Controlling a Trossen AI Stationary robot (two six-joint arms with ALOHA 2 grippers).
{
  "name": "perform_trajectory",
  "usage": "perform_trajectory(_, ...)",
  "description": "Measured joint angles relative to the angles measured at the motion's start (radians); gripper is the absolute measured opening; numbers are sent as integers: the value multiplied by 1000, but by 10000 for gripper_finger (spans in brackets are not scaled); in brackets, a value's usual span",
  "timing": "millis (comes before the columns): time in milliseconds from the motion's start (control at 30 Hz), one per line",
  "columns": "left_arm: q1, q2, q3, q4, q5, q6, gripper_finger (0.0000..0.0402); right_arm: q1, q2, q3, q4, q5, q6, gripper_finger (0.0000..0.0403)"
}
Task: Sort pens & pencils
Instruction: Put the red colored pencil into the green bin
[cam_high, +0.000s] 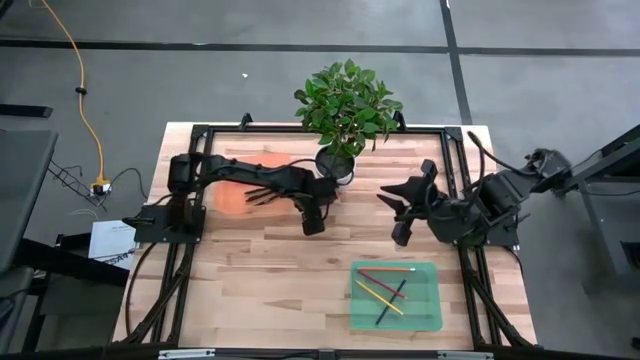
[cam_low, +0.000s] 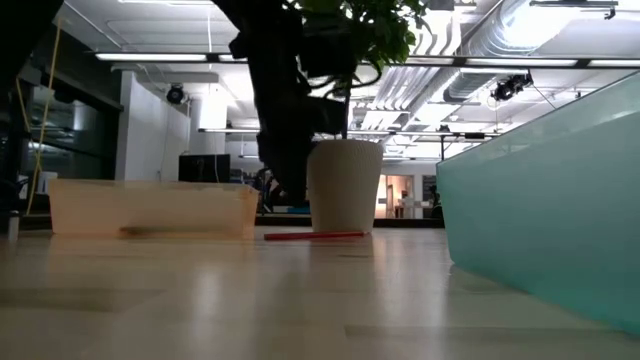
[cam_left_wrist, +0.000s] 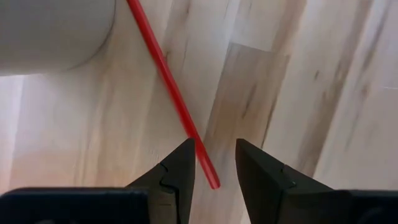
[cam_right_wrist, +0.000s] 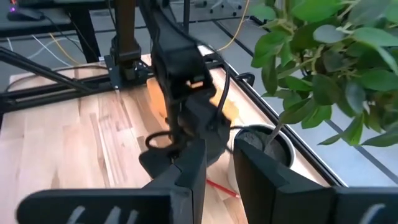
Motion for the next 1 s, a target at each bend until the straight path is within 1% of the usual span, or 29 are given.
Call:
perform_trajectory(133,0,29,0,20,-4,-26,101,0,-21,0,-1,3,-3,74)
perform_trajectory(333,5,41,0,26,-61,-69,101,3,-29,0,-5,3,-1,74)
perform_trajectory(467,24,41,0,31,-51,-113,101,3,-29,0,-12,3,-4,74)
perform_trajectory(733,53,41,0,26,12,-152,101,4,-29,0,-31,-2,-15,74)
perform_trajectory(1000,55,41,0,12,3,-181,101,4,-30,0,-32,-3,-41,74)
